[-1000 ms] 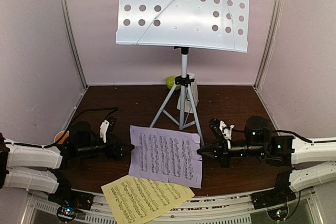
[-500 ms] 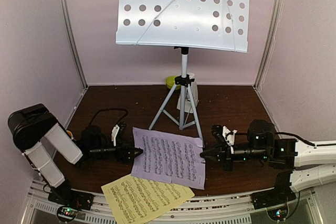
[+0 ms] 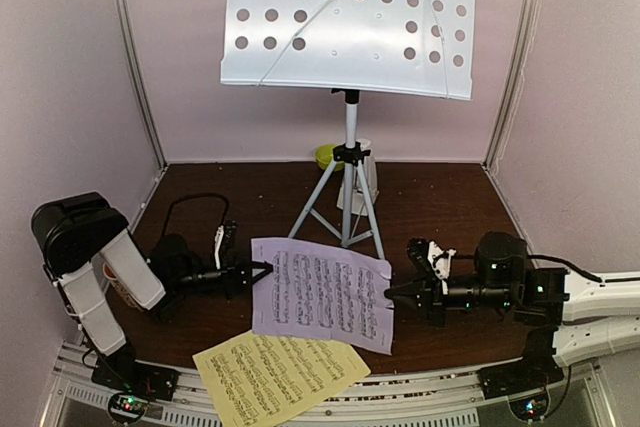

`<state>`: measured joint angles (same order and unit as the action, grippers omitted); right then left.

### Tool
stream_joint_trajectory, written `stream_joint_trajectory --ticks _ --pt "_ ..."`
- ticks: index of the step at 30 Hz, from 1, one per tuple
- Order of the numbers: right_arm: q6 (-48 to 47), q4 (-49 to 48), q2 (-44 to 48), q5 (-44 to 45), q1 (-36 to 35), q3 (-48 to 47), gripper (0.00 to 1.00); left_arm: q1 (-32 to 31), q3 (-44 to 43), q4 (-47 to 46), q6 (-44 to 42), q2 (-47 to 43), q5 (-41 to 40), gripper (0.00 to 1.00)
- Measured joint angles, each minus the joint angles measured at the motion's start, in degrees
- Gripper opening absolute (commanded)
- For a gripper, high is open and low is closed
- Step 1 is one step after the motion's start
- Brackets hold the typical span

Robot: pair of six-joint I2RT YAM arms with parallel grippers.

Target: Set up the instrument practice props

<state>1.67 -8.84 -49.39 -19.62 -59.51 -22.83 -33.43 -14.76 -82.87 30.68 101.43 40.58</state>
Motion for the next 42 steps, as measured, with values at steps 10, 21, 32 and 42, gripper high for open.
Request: stream_joint_trajectory --ticks 10,21,32,42 --pt "2.64 7.02 4.55 13.16 0.0 -1.81 0.93 -0.57 2.16 4.02 -0.44 -13.49 -1.01 0.0" --pt "0.04 23.15 6.43 26.38 0.15 -14.23 1.0 -7.37 -11.96 51.58 -18.64 -37.35 -10.4 0.0" --pt "-14.19 32.72 0.92 25.9 0.13 -28.13 0.95 -19.19 -32.22 88.06 -34.93 -40.33 -21.31 0.0" --pt "-18.29 37.0 -8.66 20.46 -2.91 -38.99 0.84 -23.32 -46.95 103.58 -41.64 -39.1 -25.0 0.0"
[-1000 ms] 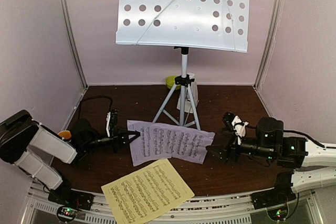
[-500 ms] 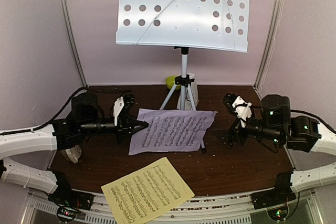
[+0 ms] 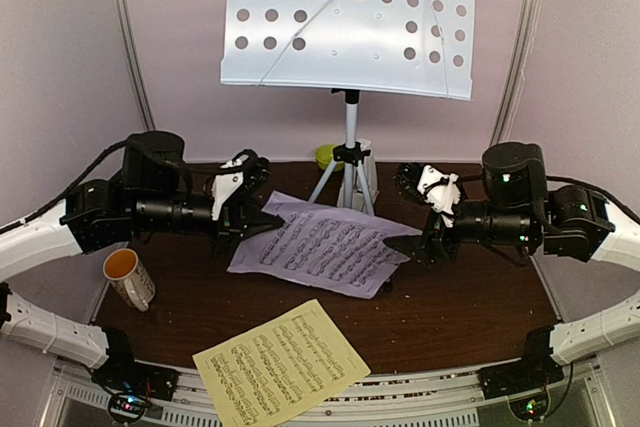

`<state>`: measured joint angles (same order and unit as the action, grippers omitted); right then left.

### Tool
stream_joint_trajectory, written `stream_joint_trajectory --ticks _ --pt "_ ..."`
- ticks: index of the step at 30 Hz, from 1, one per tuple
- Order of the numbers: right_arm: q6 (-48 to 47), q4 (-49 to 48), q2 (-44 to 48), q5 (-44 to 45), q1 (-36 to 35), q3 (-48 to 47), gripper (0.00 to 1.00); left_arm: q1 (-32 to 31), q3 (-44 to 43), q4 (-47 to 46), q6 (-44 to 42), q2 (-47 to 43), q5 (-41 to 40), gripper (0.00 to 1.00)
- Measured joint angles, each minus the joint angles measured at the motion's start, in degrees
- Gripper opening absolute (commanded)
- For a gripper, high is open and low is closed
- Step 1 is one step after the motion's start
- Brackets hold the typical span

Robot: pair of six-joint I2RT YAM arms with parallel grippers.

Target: Set up the instrument practice props

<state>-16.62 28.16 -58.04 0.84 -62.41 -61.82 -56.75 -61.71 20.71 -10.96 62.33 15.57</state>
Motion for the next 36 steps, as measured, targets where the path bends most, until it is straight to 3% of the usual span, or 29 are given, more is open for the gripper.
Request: stream_joint_trajectory --ticks 8,21,30,31,36 --pt "-2.23 5.38 -7.3 0.22 -4.02 -9.62 0.53 -2.86 -7.56 7.63 -3.13 4.61 -2.1 0.0" --pt "-2.19 12.87 -17.92 1.09 -6.62 -18.47 0.39 -4.52 -11.82 11.3 -5.55 6.58 -3.43 0.0" --pt "-0.44 15.39 -21.42 1.27 -6.62 -20.26 0.0 -5.73 -14.08 13.03 -7.39 8.28 -4.42 0.0" --pt "-0.22 15.47 -21.4 1.33 -6.62 -20.31 0.0 -5.73 -14.08 13.33 -7.52 8.28 -4.61 0.01" --pt "0.61 15.37 -21.14 1.36 -6.62 -20.31 0.0 -5.73 -14.12 13.66 -7.56 8.17 -5.73 0.27"
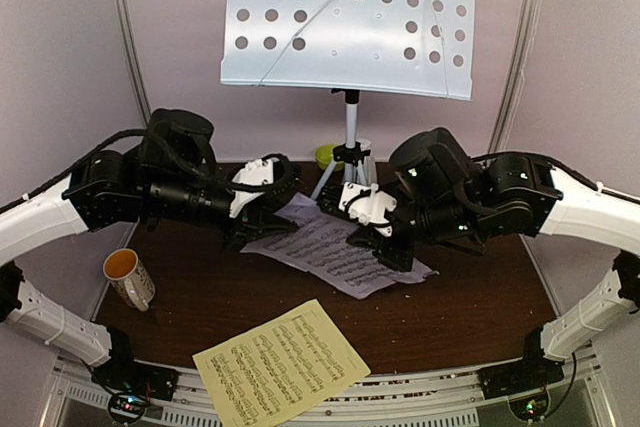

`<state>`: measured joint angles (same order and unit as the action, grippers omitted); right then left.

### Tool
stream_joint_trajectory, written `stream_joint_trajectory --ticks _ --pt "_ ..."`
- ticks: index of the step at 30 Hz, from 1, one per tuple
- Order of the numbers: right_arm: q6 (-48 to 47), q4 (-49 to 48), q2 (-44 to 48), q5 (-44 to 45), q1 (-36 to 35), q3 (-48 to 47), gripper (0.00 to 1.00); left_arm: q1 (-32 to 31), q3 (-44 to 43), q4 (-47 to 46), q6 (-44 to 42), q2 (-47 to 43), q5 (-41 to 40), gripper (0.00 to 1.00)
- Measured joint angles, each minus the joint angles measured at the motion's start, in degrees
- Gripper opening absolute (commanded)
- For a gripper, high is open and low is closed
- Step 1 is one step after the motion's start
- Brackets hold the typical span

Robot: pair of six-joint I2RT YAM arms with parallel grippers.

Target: Set up the instrument practice props

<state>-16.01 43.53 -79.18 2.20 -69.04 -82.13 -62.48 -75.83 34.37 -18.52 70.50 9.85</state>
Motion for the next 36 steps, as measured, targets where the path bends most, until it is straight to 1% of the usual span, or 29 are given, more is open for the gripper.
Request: stream_joint_trajectory --ticks 1,3,5,10,15,17,21,27,31,36 --pt "0.22 -0.15 0.24 -0.02 0.0 0.0 0.0 0.0 0.02 -0.09 0.0 -0.17 -0.33 0.31" --pt "1.05 -0.79 1.33 -0.46 0.39 0.02 0.0 0.0 0.55 -0.92 1.31 -1.6 -2.05 0.44" --pt "1.84 -1.51 3.3 -1.55 1.03 0.09 0.0 0.0 1.27 -2.05 1.95 -2.97 -3.02 0.5" --pt "3.19 -4.31 11.02 -4.42 3.34 0.11 0.0 0.0 2.62 -5.35 3.98 -9.75 -8.22 0.48" --pt "3.43 -8.04 18.18 -6.54 3.8 -0.81 0.0 0.0 -3.45 -5.95 5.01 -10.67 -12.26 0.49" --pt "3.56 -9.18 19.28 -6.91 3.8 -2.12 0.0 -0.02 -5.75 -6.45 5.66 -10.8 -14.01 0.52" --pt "3.87 -12.57 20.31 -7.17 3.87 -3.85 0.0 -0.11 -10.84 -6.95 6.34 -10.21 -17.64 0.53" --pt "5.14 -20.09 21.59 -6.43 6.08 -3.85 0.0 -0.11 -19.65 -8.55 6.34 -6.12 -22.95 0.54" --pt "7.06 -26.67 22.95 -5.68 9.73 -2.99 0.0 -0.11 -27.17 -8.72 4.87 0.15 -27.39 0.55" --pt "9.11 -32.3 23.69 -4.76 13.29 -2.86 0.0 -0.11 -32.79 -8.48 1.99 6.86 -30.1 0.58"
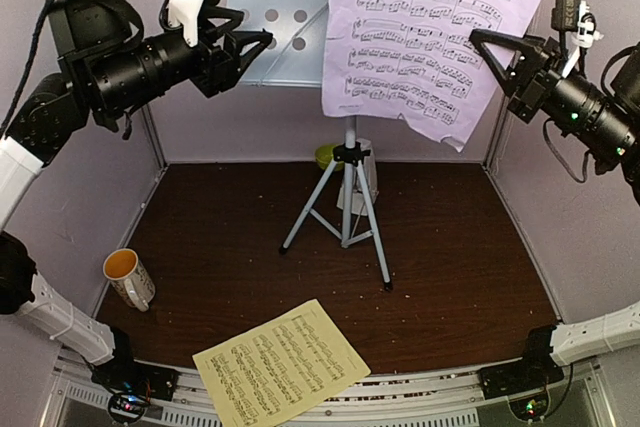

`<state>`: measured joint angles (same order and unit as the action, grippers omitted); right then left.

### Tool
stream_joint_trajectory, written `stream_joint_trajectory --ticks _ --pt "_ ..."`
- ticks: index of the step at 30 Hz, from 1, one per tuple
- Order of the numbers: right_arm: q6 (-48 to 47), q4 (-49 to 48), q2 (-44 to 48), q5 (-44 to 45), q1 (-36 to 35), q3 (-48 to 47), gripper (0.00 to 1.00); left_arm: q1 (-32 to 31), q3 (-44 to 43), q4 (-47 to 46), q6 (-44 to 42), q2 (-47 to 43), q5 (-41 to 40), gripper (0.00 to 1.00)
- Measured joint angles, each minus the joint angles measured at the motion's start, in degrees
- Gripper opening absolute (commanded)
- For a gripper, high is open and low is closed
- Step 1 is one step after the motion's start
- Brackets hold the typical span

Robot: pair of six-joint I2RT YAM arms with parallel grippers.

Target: Set up the instrument practice props

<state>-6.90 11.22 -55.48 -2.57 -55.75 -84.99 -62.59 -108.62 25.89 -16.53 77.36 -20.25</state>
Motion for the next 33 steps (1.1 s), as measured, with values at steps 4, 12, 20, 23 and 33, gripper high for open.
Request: stream_joint_trajectory --ticks 4,12,20,23,33 --pt "2.1 -3.87 0.11 0.33 2.99 0.15 0.0 0.0 -5.51 1.53 -2.56 5.2 -0.83 0.6" --pt "5.44 -11.58 -0.13 1.95 7.08 1.16 0.0 0.0 -21.86 5.53 -7.45 16.65 -3.37 0.61" --pt "7.56 -15.26 -2.84 2.03 9.29 1.42 0.0 0.0 -27.45 7.26 -11.76 22.77 -6.93 0.57" --pt "8.48 -16.26 -3.26 2.34 10.19 2.03 0.0 0.07 -27.82 7.23 -13.18 23.96 -8.02 0.53" --pt "9.9 -17.94 -4.9 2.58 12.11 2.14 0.0 0.39 -28.0 4.72 -17.9 26.56 -11.28 0.32"
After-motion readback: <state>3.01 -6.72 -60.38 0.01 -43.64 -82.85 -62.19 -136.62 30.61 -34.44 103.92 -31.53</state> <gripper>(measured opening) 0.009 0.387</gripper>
